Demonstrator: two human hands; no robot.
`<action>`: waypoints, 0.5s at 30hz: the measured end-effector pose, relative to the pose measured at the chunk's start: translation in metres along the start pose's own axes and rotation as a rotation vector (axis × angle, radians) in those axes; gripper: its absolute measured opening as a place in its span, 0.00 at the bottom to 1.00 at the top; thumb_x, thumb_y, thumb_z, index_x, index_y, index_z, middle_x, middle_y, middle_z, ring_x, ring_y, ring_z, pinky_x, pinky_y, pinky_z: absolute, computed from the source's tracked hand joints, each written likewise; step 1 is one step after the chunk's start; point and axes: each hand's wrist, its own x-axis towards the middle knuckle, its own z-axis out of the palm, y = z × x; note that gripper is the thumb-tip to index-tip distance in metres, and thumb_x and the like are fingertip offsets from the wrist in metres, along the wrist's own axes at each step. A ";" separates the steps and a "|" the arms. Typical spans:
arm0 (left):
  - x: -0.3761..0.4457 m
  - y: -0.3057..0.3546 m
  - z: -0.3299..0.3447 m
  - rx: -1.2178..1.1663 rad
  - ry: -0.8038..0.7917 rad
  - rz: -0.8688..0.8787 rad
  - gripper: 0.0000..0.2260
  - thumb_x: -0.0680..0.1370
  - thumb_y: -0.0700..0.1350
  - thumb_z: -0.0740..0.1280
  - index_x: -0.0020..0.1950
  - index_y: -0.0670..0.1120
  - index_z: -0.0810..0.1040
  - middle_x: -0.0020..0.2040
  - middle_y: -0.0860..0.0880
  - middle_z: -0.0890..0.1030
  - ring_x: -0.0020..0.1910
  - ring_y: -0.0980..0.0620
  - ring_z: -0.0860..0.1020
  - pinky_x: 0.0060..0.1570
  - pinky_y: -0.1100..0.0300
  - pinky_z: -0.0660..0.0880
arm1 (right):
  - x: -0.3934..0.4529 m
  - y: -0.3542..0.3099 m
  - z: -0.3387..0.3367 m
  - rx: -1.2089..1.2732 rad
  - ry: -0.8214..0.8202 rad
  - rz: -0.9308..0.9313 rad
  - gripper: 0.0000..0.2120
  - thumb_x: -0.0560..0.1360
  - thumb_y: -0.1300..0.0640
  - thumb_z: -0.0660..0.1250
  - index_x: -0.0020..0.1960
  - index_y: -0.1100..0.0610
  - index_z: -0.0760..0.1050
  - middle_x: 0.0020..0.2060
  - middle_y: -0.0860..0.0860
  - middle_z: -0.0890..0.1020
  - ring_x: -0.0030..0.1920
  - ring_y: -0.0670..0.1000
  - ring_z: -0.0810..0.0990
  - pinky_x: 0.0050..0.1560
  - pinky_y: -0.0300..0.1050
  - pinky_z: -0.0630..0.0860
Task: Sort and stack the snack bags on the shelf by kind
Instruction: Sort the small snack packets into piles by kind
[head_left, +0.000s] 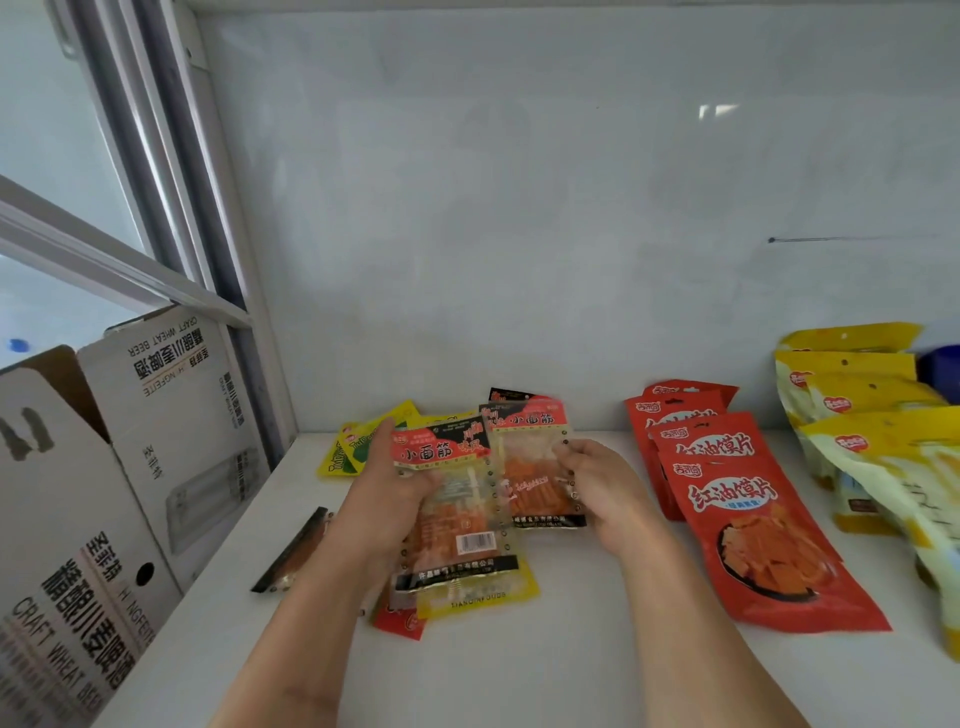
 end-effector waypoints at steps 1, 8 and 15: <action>0.000 0.002 0.007 -0.013 -0.015 0.000 0.37 0.77 0.40 0.71 0.77 0.65 0.57 0.64 0.47 0.81 0.58 0.48 0.82 0.61 0.44 0.77 | 0.000 -0.001 -0.001 0.016 -0.001 -0.010 0.08 0.83 0.56 0.62 0.52 0.57 0.79 0.48 0.54 0.86 0.49 0.54 0.85 0.54 0.53 0.80; -0.012 0.023 0.061 0.164 -0.077 0.047 0.42 0.78 0.36 0.69 0.81 0.52 0.44 0.56 0.45 0.83 0.45 0.53 0.79 0.42 0.62 0.75 | -0.003 -0.007 -0.012 0.033 -0.034 -0.021 0.13 0.84 0.52 0.59 0.54 0.55 0.81 0.47 0.50 0.88 0.50 0.50 0.85 0.48 0.50 0.78; -0.016 0.025 0.085 0.252 -0.018 0.118 0.15 0.76 0.35 0.70 0.47 0.56 0.74 0.44 0.56 0.81 0.41 0.58 0.79 0.36 0.65 0.72 | -0.004 -0.007 -0.023 0.102 -0.011 -0.004 0.16 0.84 0.48 0.58 0.56 0.55 0.81 0.48 0.49 0.88 0.55 0.51 0.84 0.54 0.51 0.76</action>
